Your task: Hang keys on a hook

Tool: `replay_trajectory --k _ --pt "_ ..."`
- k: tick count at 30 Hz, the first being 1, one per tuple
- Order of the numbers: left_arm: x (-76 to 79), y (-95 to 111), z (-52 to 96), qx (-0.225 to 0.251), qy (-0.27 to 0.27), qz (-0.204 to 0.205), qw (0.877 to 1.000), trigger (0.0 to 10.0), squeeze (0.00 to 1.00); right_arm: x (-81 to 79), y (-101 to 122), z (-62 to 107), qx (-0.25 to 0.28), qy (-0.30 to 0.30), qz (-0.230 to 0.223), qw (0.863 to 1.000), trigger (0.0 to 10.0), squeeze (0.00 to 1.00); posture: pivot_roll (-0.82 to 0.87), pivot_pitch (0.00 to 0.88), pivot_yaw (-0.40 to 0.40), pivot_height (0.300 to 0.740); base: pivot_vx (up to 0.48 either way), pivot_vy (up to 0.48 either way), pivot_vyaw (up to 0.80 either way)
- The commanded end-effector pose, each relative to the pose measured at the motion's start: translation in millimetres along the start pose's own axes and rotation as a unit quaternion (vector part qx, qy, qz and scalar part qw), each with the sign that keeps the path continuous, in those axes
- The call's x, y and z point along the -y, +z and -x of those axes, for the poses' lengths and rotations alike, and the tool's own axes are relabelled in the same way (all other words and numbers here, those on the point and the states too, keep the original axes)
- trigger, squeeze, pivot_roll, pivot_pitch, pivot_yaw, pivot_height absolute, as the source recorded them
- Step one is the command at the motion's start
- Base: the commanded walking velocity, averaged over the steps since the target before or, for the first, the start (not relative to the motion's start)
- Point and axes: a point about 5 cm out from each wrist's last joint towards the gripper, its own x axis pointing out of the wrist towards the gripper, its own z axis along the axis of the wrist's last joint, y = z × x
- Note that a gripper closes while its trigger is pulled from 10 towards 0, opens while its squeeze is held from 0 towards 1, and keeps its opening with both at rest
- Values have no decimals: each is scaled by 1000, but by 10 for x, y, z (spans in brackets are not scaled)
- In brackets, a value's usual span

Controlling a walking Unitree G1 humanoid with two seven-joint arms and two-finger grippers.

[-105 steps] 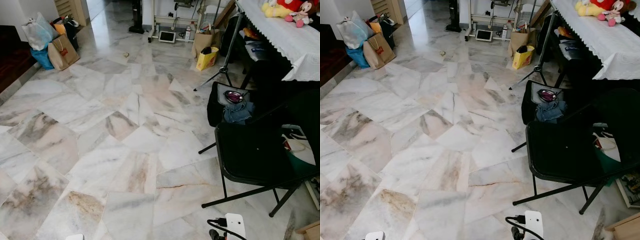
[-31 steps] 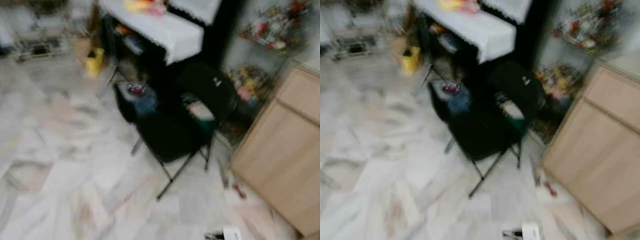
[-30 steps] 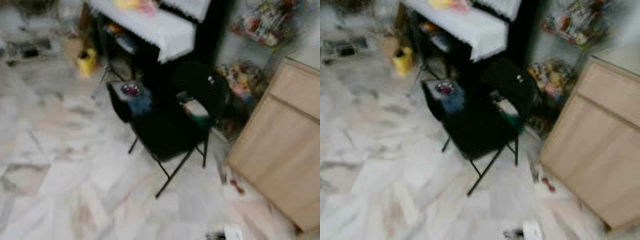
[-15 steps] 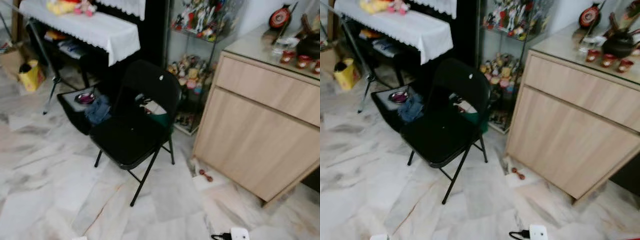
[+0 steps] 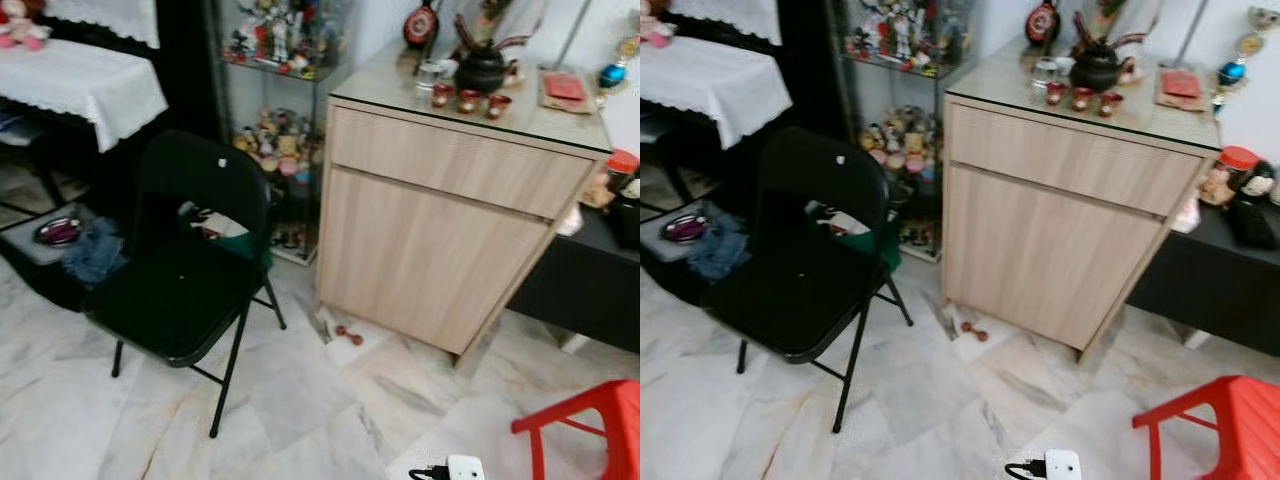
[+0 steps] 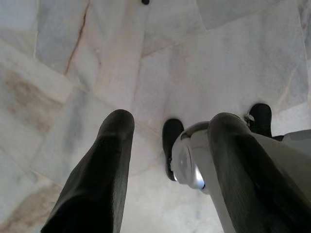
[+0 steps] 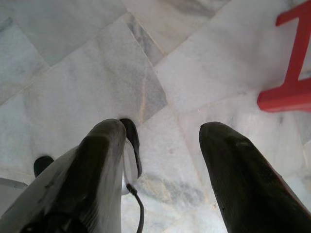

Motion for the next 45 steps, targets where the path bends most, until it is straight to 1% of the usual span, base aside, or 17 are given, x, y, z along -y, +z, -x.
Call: replay_trajectory --k 1,3,5,6,8,11,16,19,41,45 --pt "-28 -23 10 -7 0 -24 1000 10000 0 -1 12 -1 5 -4 -7 1000 10000 0 134 11 -19 740 0 0 -750" --pt "-34 -21 10 -7 -1 -32 999 10000 0 -6 9 -1 5 -4 -9 1000 10000 0 130 13 -18 740 0 -277 -756" --pt "-40 -25 12 -8 1 -29 1000 10000 0 -10 5 -1 4 -4 -10 1000 10000 0 134 12 -24 740 0 0 -756" --pt "-40 -32 13 -8 2 -19 1000 10000 0 -9 2 -1 3 -4 -10 1000 10000 0 138 10 -28 740 0 0 -750" --pt "-38 -32 13 -8 2 -18 1000 10000 0 -6 2 -1 3 -4 -8 1000 10000 0 139 9 -29 740 0 0 -753" --pt "-34 -28 12 -9 -2 -29 1000 10000 0 -3 2 -1 2 -6 -8 1000 10000 0 141 6 -30 740 0 0 -754" --pt "-27 -34 11 -11 -1 -34 999 10000 0 6 2 1 2 -4 -5 1000 10000 0 146 0 -40 740 0 -106 -750" --pt "-26 -37 12 -11 -1 -34 999 10000 0 8 -1 1 2 -5 -5 1000 10000 0 146 0 -40 740 0 -266 -750" --pt "-32 -38 13 -13 -4 -45 999 10000 0 -5 -18 2 -1 -8 -11 1000 10000 0 139 0 -42 740 0 0 -747" --pt "-25 -32 10 -12 -2 -40 999 10000 0 4 -3 1 1 -7 -12 1000 10000 0 143 0 -47 740 0 -459 -745"
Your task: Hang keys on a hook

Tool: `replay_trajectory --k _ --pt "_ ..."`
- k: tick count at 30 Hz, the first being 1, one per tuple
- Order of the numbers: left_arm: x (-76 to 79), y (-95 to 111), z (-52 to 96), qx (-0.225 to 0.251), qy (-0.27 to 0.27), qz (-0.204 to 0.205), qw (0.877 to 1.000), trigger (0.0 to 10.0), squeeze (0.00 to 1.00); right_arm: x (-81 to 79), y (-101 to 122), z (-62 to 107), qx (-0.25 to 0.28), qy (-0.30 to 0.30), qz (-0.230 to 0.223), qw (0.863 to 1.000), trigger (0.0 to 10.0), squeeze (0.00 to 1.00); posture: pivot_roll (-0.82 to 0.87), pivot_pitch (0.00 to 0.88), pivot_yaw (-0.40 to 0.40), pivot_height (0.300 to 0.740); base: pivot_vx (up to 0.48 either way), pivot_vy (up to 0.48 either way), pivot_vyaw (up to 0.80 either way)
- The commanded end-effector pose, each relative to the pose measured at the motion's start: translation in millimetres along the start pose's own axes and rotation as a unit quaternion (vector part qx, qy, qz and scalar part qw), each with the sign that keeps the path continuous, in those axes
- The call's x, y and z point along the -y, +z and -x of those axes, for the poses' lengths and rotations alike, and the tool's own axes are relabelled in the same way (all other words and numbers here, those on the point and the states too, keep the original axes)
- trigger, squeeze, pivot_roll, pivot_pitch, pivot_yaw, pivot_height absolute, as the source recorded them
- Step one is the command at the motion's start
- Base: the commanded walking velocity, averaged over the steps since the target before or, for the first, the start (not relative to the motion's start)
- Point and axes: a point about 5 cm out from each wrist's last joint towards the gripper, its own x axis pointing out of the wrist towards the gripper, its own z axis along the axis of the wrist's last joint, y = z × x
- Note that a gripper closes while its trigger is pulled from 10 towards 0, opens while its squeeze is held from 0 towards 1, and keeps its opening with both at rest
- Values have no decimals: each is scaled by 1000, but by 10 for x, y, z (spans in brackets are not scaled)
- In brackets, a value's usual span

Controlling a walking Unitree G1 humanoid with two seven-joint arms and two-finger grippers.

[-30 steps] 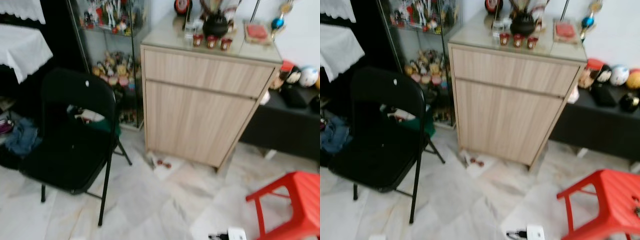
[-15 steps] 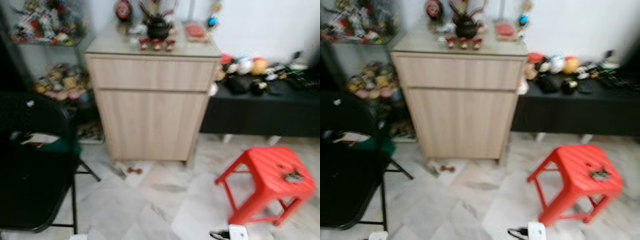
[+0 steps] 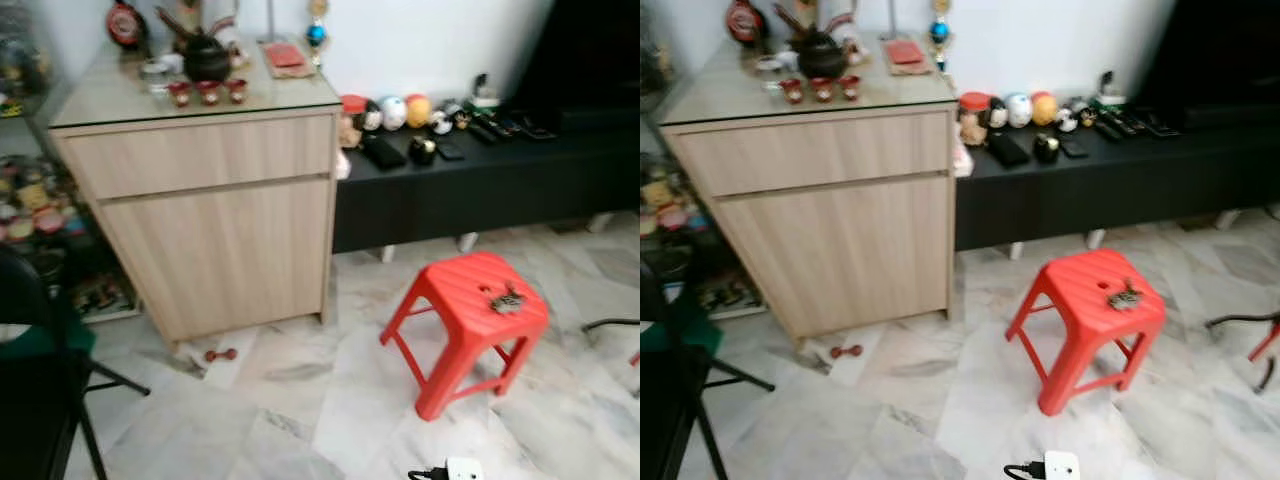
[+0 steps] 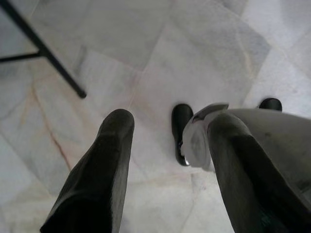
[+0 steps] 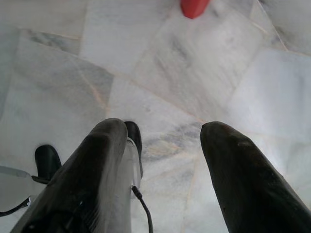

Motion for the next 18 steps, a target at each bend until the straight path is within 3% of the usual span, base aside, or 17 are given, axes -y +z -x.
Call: replay_trajectory --k 1,4,18 --pt "5 -35 6 -6 2 1 1000 10000 0 17 28 -3 4 -3 -5 1000 10000 0 144 0 -47 740 0 -480 -744" --pt "8 -28 4 -5 2 3 1000 10000 0 19 38 -5 5 -3 -4 1000 10000 0 146 0 -50 740 0 -427 -744" --pt "4 -17 0 -4 4 11 1000 10000 0 16 58 -8 7 -3 -3 1000 10000 0 140 8 -50 740 0 0 -744"
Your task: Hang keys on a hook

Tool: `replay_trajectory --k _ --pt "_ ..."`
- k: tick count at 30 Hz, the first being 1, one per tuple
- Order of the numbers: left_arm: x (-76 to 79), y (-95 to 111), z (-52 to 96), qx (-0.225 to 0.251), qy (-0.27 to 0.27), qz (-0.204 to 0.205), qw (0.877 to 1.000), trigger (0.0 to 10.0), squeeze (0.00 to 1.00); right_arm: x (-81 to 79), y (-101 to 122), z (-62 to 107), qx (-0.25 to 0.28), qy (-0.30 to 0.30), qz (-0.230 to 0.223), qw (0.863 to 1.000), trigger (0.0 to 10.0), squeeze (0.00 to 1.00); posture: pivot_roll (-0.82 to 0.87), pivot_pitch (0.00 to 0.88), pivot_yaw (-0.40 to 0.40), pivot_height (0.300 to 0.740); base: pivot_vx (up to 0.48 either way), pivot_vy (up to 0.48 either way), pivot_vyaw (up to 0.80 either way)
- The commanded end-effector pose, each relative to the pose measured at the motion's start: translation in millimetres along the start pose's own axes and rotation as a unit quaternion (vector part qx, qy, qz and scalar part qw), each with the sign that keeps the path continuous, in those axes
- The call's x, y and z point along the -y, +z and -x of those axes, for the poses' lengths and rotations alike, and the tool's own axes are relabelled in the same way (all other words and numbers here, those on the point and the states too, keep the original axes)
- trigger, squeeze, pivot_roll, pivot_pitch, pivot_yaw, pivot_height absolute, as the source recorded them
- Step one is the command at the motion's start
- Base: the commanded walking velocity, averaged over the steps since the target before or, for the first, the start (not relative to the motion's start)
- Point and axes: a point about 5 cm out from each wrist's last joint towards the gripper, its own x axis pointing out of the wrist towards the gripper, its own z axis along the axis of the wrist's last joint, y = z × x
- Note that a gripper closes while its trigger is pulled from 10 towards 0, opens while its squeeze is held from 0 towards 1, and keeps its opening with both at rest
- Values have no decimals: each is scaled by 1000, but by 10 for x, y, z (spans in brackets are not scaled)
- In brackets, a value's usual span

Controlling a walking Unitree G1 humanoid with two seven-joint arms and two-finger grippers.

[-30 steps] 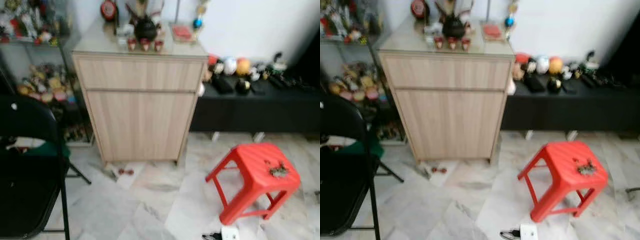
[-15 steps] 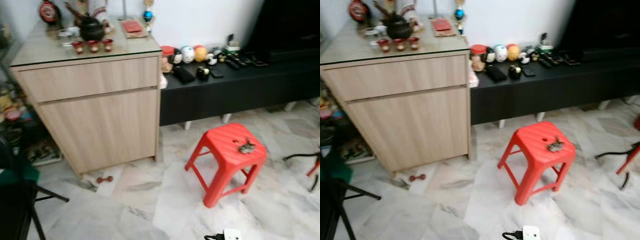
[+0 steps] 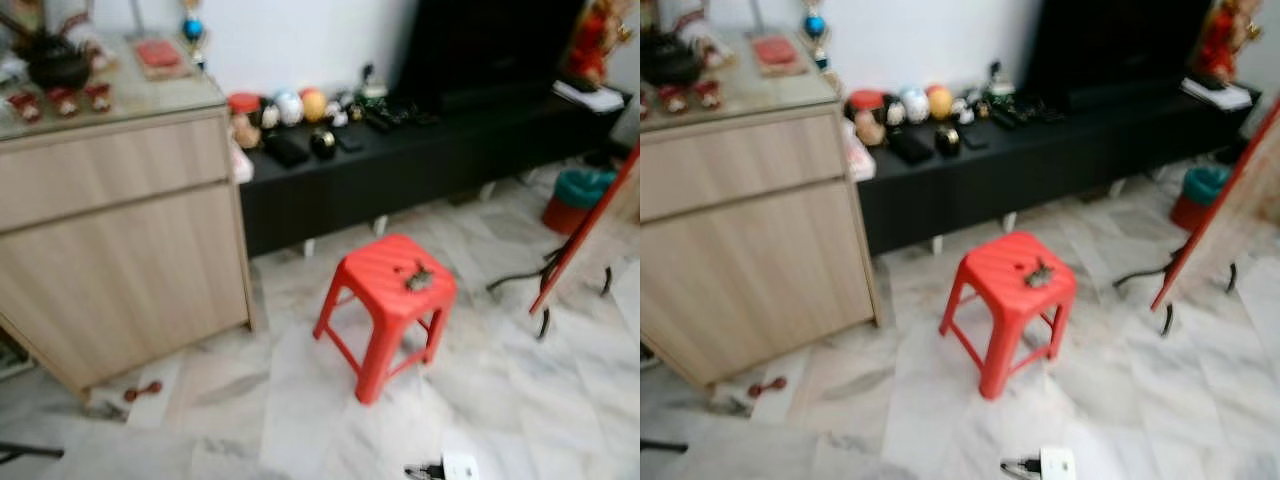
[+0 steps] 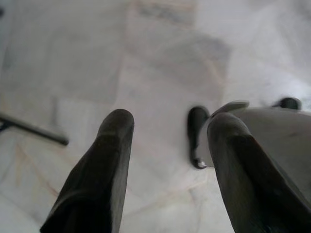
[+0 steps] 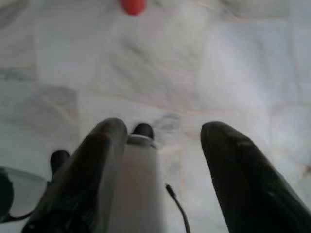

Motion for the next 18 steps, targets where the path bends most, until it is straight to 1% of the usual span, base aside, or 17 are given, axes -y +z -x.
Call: replay_trajectory --k 1,10,15,18 --pt "-5 -56 12 -9 1 4 1000 10000 0 6 -3 1 0 -3 -5 1000 10000 0 140 8 -50 740 0 0 -744" --pt "16 -59 11 -7 -1 4 1000 10000 0 30 -3 3 -1 -4 -2 1000 10000 0 141 11 -59 740 0 0 -741" --pt "25 -63 11 -7 -1 6 1000 10000 0 42 -1 4 -1 -4 0 1000 10000 0 139 14 -65 740 0 -304 -740" --pt "30 -66 10 -7 -1 12 1000 10000 0 49 3 4 0 -6 3 1000 10000 0 140 13 -67 740 0 0 -675"
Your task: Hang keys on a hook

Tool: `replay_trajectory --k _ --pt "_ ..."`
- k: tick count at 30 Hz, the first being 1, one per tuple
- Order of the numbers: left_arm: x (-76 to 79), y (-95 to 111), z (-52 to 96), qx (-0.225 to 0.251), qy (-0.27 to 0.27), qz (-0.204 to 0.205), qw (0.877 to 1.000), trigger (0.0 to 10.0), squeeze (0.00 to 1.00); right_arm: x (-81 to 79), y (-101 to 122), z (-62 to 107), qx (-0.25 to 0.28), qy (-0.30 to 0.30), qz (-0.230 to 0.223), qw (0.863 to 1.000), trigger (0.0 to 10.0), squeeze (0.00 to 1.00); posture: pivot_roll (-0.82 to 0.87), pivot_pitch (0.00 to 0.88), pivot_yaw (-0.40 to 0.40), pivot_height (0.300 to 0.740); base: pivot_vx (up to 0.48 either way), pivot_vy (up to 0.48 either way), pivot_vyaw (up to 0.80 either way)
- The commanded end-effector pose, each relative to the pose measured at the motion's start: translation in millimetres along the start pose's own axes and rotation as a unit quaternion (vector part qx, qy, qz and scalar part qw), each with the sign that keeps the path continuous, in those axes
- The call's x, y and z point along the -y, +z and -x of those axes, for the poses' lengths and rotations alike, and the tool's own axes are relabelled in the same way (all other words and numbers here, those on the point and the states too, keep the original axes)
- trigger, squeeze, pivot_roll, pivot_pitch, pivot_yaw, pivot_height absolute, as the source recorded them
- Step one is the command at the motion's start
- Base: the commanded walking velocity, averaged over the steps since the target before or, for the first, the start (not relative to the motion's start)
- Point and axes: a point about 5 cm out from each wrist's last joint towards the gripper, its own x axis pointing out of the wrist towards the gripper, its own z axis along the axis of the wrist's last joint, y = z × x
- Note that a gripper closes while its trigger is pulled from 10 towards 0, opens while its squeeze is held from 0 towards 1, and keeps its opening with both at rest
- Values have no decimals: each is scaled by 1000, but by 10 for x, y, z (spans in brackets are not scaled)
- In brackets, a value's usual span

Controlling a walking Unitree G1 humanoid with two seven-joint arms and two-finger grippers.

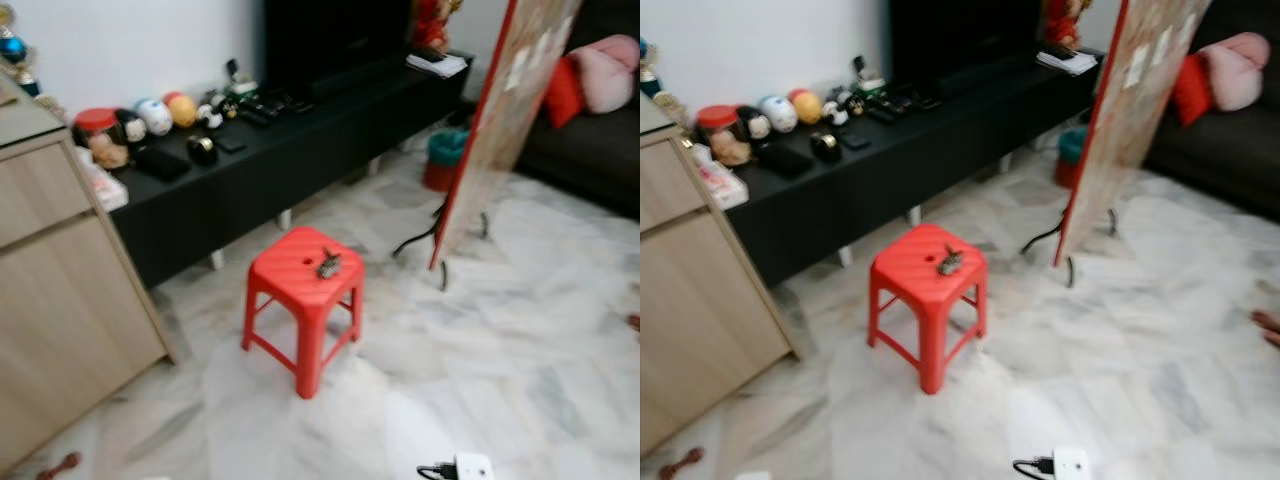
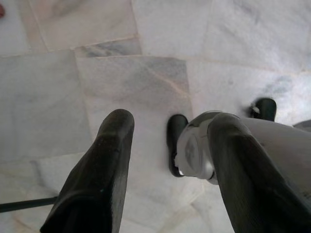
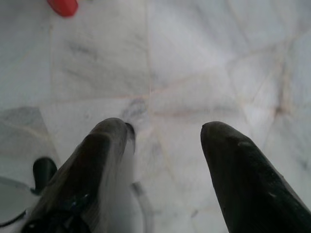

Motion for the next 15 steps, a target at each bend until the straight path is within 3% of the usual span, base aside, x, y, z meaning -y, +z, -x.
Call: replay_trajectory --k 1,7,15 --pt "52 -3 -8 -1 -4 10 1000 10000 0 88 39 4 7 -14 -1 1000 10000 0 140 13 -67 740 0 0 0" --pt "49 12 -7 13 2 27 1000 10000 0 89 47 4 11 -13 -1 1000 10000 0 139 13 -67 740 0 0 0" --pt "18 93 9 66 38 27 997 10000 0 104 49 5 11 -13 4 1000 10000 0 161 17 -77 740 0 0 0"
